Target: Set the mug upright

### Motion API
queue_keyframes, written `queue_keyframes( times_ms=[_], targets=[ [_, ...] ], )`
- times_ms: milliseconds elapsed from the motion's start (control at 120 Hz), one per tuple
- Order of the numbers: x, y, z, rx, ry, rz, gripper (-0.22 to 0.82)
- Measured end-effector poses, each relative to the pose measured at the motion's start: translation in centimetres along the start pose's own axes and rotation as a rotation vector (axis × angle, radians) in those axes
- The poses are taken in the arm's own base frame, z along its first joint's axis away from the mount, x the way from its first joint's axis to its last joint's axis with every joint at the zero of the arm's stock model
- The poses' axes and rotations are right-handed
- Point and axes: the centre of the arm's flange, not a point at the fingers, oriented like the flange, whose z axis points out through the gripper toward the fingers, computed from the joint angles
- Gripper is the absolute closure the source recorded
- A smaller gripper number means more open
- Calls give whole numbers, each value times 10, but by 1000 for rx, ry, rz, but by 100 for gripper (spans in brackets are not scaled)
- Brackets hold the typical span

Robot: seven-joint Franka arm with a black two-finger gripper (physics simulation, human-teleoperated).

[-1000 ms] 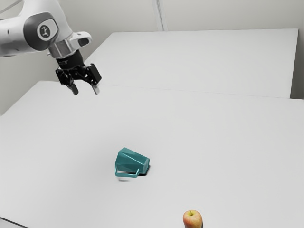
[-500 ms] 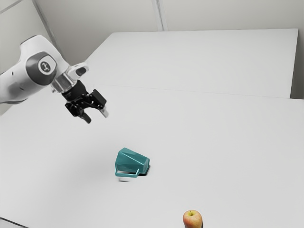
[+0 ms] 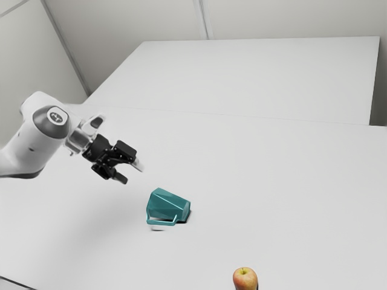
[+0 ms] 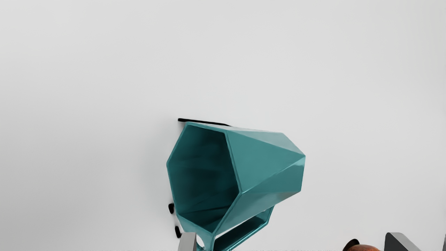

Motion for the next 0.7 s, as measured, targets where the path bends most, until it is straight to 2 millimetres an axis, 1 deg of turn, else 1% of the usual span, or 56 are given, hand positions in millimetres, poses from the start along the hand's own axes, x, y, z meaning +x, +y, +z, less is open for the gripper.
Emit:
queue_keyframes(
  times_ms=[100, 217, 533, 700],
  targets=[
    [-11, -15, 15, -51, 4, -10, 2],
    [-21, -26, 28, -103, 18, 1, 2],
    [-31, -49, 56, -211, 90, 64, 2],
    [-42, -63, 77, -264, 115, 78, 2]
  ],
)
